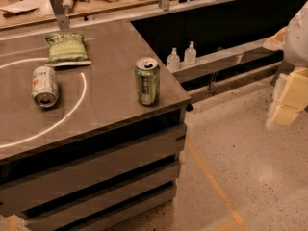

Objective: Move green can near 7up can

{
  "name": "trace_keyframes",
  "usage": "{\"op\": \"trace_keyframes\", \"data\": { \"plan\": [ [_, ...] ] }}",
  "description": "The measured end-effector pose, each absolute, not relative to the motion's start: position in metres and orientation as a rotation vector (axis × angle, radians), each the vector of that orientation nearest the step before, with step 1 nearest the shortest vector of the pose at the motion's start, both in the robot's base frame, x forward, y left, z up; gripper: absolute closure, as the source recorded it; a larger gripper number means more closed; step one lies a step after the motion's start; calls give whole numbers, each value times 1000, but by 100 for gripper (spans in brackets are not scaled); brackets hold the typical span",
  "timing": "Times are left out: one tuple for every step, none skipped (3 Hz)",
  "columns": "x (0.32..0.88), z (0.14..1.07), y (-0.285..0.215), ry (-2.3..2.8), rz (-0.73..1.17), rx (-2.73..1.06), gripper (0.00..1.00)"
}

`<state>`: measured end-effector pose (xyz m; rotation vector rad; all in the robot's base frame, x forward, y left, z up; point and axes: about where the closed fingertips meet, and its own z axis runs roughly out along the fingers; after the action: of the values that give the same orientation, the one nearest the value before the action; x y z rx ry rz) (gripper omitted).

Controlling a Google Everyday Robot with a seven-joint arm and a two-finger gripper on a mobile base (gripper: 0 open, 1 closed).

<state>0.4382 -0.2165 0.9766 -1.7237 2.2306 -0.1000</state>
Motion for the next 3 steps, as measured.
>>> {"op": "trace_keyframes", "data": {
  "plan": [
    [438,977,-217,2230,-100,-1724,0],
    [442,973,-210,2217,-104,-1726,0],
    [476,930,-138,2074,-138,-1757,0]
  ]
}}
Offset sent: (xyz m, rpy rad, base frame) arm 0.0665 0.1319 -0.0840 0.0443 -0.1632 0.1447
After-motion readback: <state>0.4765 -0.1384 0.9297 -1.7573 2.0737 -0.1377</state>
